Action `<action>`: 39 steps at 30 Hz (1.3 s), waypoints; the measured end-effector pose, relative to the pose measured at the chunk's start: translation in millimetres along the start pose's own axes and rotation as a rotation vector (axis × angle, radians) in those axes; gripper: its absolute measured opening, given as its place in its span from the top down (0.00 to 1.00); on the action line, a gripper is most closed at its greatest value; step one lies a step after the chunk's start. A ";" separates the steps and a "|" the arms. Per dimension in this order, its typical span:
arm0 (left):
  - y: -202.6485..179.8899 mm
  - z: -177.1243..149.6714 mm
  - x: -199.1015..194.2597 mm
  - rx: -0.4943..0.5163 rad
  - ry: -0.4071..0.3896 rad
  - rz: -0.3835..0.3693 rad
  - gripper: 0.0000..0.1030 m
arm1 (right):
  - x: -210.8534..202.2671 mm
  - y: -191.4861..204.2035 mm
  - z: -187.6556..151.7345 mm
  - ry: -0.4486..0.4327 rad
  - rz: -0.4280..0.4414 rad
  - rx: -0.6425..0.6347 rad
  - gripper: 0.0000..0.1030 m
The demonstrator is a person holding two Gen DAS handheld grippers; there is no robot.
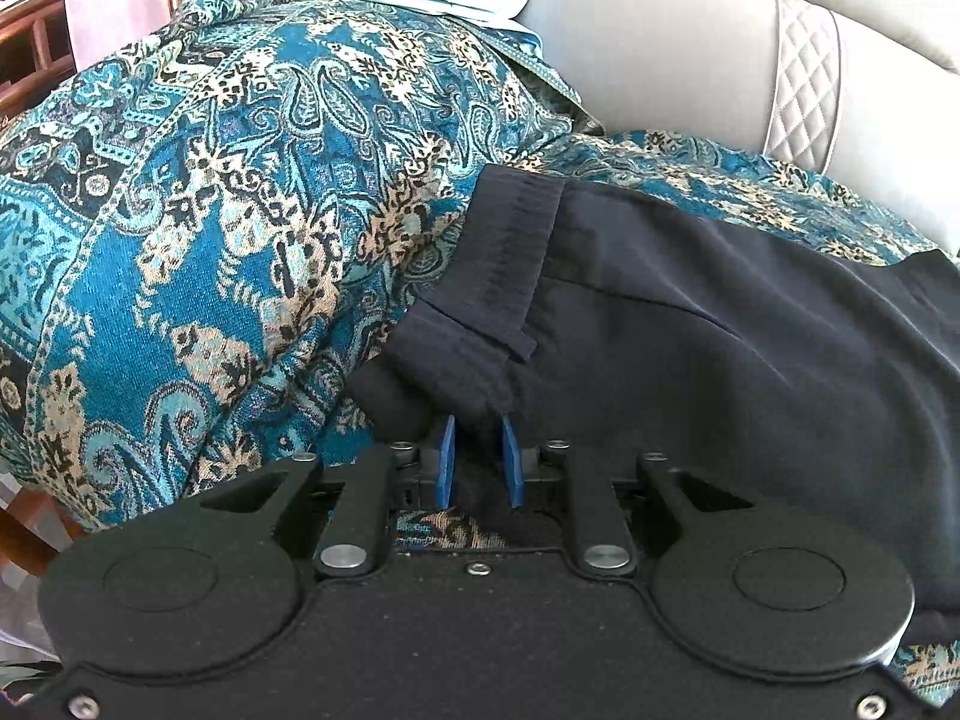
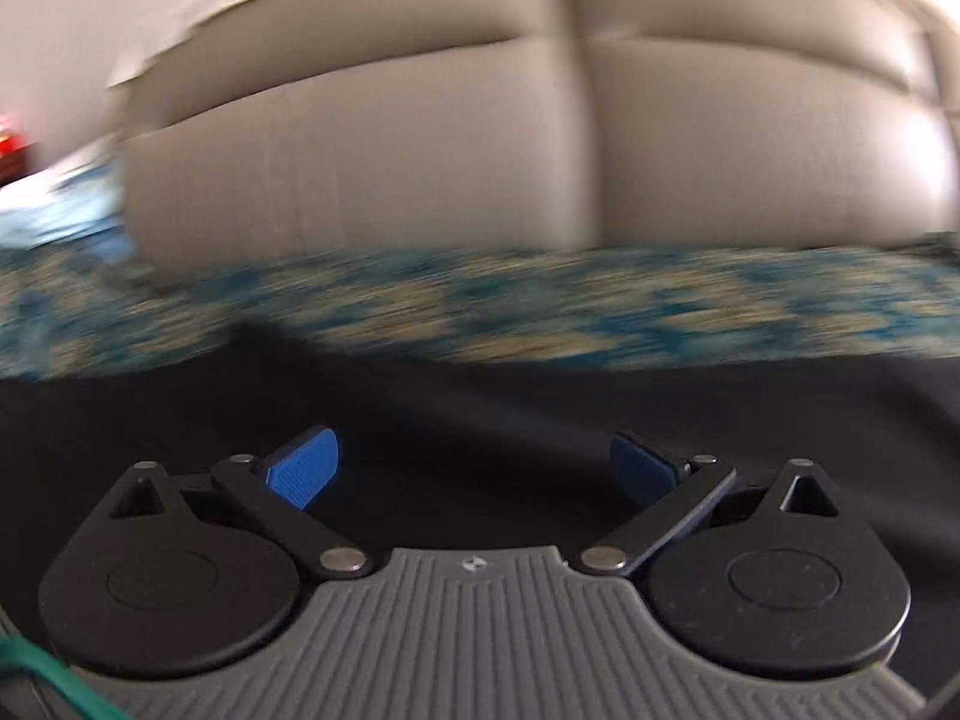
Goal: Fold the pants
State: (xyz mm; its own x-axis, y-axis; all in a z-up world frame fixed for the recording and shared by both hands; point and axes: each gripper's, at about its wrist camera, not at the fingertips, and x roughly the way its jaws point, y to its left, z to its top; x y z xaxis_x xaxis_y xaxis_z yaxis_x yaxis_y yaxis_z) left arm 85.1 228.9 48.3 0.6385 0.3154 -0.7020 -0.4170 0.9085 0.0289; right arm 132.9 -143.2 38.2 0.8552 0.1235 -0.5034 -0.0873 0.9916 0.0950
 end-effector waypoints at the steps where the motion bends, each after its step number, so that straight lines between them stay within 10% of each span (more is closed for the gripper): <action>1: 0.1 0.1 0.1 0.000 -0.001 -0.002 0.82 | 8.1 15.3 -2.0 0.014 0.041 -0.012 0.00; 8: -0.3 -1.2 -1.0 0.008 -0.009 -0.008 0.82 | 16.3 109.5 -32.3 0.052 0.207 -0.244 0.01; 12: 1.8 -1.9 -0.6 -0.001 -0.010 -0.020 0.82 | 8.3 105.5 -33.4 0.049 0.159 -0.315 0.01; 31: 0.1 -1.4 0.2 -0.046 -0.005 -0.008 0.82 | -18.7 -201.8 19.7 0.067 -0.446 0.215 0.00; 39: -0.2 -1.1 1.6 -0.057 -0.004 0.002 0.82 | -91.5 -246.8 1.2 -0.043 -0.303 0.395 0.00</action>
State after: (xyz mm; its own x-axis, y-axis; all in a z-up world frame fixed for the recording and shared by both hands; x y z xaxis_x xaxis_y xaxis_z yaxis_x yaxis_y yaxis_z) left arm 85.5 229.0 46.4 0.6399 0.3187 -0.6992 -0.4546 0.8906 -0.0101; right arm 76.7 -399.3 61.8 0.8329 -0.1781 -0.5239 0.3617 0.8918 0.2718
